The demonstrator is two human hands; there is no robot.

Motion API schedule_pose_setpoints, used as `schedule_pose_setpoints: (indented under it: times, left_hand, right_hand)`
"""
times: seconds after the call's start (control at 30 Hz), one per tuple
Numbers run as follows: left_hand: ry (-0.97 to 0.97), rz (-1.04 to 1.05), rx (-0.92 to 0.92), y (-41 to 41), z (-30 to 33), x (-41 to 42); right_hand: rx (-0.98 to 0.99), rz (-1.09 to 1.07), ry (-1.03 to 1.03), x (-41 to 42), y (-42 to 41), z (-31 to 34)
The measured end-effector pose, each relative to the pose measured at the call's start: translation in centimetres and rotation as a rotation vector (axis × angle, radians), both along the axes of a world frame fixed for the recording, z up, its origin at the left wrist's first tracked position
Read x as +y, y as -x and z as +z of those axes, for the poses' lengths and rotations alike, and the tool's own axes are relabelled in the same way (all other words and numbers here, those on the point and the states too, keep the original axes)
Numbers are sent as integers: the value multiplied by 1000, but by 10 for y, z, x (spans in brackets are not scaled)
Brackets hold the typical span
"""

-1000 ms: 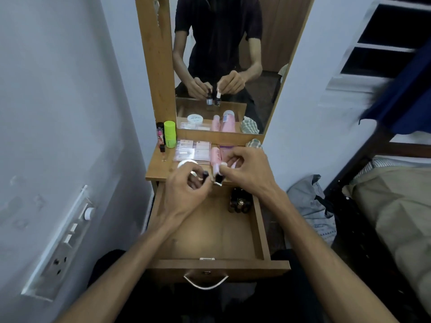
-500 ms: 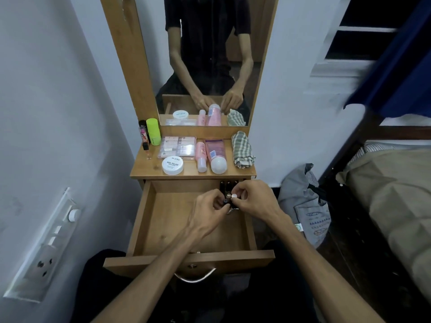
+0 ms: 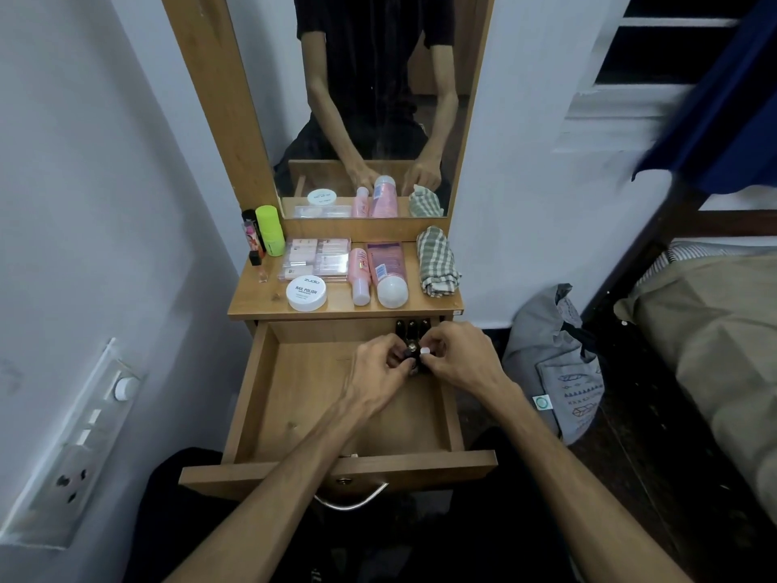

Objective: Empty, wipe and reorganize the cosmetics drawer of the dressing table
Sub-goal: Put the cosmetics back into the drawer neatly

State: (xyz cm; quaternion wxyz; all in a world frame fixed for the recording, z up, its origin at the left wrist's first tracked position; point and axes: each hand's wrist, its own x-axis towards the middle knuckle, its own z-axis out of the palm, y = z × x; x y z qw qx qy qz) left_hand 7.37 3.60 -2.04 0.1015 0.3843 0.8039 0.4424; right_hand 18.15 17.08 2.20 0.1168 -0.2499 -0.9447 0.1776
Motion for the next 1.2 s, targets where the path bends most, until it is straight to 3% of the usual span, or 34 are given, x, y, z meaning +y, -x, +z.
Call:
schedule_pose_setpoints:
  times: [0.27, 0.8, 1.07, 1.2]
  left_hand:
    - [59, 4, 164, -3, -10, 2]
    - [76, 51, 26, -4, -8, 1]
    - [-100, 118, -3, 10, 15, -31]
    - [-245, 194, 92, 31, 38, -61]
  right_hand:
    - [-22, 12, -21, -1, 1, -7]
    - [-31, -44, 5, -5, -3, 6]
    - [206, -7, 36, -22, 9, 32]
    - [334, 89, 1, -42, 30, 54]
